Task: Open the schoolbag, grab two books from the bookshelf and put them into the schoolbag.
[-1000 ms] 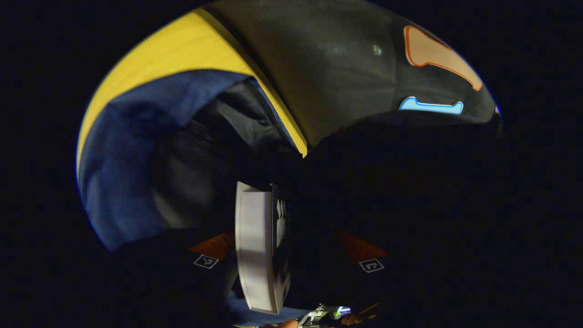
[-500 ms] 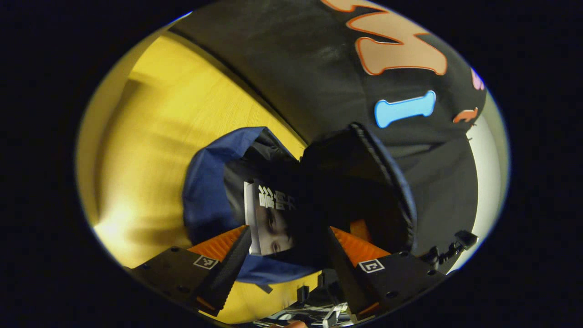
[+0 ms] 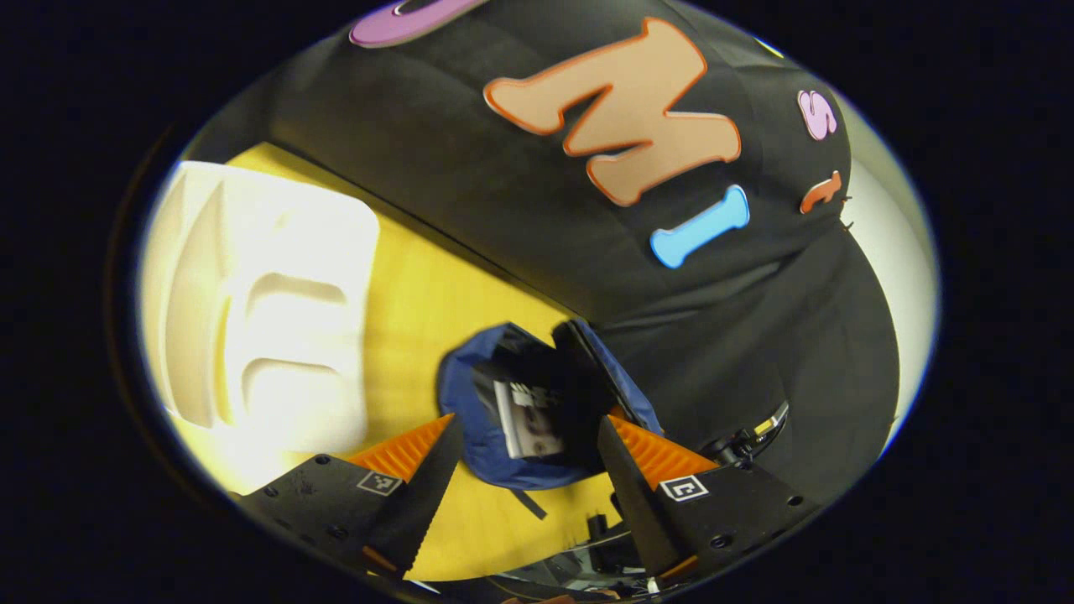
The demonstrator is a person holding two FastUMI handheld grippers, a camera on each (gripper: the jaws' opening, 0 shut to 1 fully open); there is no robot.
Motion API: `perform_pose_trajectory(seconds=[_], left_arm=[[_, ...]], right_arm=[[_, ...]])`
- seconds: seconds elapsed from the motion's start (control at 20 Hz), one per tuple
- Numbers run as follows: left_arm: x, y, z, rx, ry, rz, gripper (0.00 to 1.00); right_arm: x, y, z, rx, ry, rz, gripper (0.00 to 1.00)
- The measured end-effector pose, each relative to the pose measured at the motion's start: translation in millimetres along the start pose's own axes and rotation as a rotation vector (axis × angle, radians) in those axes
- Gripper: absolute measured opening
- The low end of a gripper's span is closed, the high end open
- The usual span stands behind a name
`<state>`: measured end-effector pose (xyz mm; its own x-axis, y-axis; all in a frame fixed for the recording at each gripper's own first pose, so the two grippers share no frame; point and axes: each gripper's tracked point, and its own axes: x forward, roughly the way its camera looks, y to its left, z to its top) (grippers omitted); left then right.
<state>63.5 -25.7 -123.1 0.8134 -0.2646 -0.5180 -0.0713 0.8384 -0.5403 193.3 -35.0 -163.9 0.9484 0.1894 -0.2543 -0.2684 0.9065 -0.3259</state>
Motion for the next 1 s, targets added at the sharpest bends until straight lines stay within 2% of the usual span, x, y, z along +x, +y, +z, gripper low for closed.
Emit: perform_pose_trajectory(seconds=[0.2,0.6,0.75,0.8,0.85,1.0], left_arm=[[-66.3,58.1,49.2,0.007,-0.093,0.132,0.94],[-197.1,183.7,149.5,0.013,-0.315,0.472,0.95],[-226.6,227.5,179.0,0.019,-0.328,0.578,0.94],[-232.4,242.8,183.5,0.017,-0.323,0.607,0.89],[-237.2,257.6,184.1,0.012,-0.314,0.641,0.94],[-235.7,290.1,170.1,-0.023,-0.222,0.676,0.94]], right_arm=[[1.7,0.1,-0.7,0.000,0.007,-0.008,0.07],[3.4,3.6,-1.9,-0.007,0.026,-0.017,0.07],[3.9,7.1,-3.1,-0.022,0.034,-0.022,0.07],[5.0,8.3,-3.9,-0.027,0.037,-0.021,0.07],[4.1,9.0,-5.2,-0.030,0.042,-0.021,0.07],[6.6,10.3,-5.8,-0.025,0.053,-0.027,0.07]])
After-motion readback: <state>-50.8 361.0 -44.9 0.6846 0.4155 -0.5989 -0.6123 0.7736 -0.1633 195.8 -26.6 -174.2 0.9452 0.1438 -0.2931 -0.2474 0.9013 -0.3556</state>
